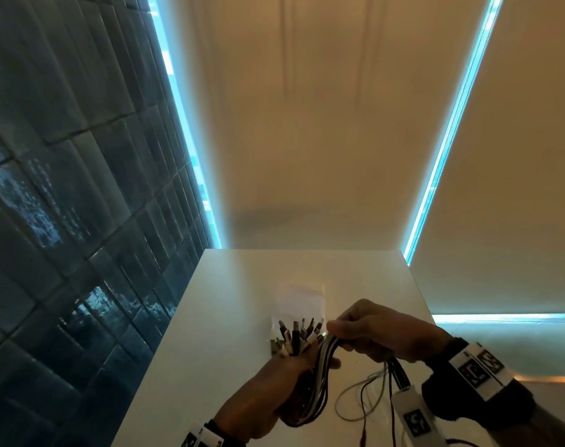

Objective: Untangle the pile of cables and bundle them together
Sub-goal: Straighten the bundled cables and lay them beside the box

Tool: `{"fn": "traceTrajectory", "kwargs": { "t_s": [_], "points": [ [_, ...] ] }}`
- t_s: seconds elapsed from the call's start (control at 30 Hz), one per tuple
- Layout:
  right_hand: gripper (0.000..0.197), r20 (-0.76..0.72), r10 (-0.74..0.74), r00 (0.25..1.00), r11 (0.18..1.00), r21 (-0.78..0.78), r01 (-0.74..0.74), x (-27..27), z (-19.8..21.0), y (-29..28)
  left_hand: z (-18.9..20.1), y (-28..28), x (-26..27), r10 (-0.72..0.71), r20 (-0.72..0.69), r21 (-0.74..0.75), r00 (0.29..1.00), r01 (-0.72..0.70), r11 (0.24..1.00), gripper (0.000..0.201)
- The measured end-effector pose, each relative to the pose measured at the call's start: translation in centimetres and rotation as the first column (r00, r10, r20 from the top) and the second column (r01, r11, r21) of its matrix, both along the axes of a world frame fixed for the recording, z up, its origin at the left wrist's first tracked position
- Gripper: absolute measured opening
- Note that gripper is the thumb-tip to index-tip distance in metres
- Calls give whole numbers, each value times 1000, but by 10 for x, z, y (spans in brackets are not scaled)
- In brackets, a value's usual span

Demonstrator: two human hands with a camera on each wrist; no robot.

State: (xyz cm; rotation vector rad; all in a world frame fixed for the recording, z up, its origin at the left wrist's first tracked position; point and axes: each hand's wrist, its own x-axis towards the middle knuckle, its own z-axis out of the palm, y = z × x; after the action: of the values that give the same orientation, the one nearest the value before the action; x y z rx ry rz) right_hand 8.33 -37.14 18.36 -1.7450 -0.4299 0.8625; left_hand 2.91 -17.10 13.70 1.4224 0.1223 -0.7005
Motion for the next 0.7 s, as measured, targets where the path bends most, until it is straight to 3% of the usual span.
{"fn": "traceTrajectory", "kwargs": {
  "t_s": [0.03, 0.17, 0.33, 0.4, 0.53, 0.67, 0.7],
  "points": [
    [42, -2, -15, 1000, 1000, 1, 15, 1, 0, 0, 4, -1, -1, -37, 27, 11, 999, 37, 999, 34],
    [43, 13, -38, 999, 999, -30, 38, 6, 2, 2, 1, 1, 1, -71, 145, 95, 987, 58, 994, 48],
    [45, 58, -79, 995, 992, -98, 84, 9, -2, 7, -6, 0, 0, -136, 244, 233, 960, 78, 969, 36],
    [44, 73, -89, 993, 989, -113, 97, 10, -3, 8, -7, -3, 0, -66, 229, 138, 971, 34, 990, 32],
    [44, 96, -76, 992, 986, -144, 90, 12, -7, 8, -12, -10, -2, 54, 57, -201, 997, -41, 979, 44],
    [46, 3, -33, 999, 997, -69, 33, 12, -16, 3, 2, -11, -4, 110, -145, -350, 983, -154, 924, 14],
    [48, -24, -26, 999, 999, -32, 25, 11, -19, 0, 7, -9, -4, 120, -161, -361, 980, -172, 917, 15]
  ]
}}
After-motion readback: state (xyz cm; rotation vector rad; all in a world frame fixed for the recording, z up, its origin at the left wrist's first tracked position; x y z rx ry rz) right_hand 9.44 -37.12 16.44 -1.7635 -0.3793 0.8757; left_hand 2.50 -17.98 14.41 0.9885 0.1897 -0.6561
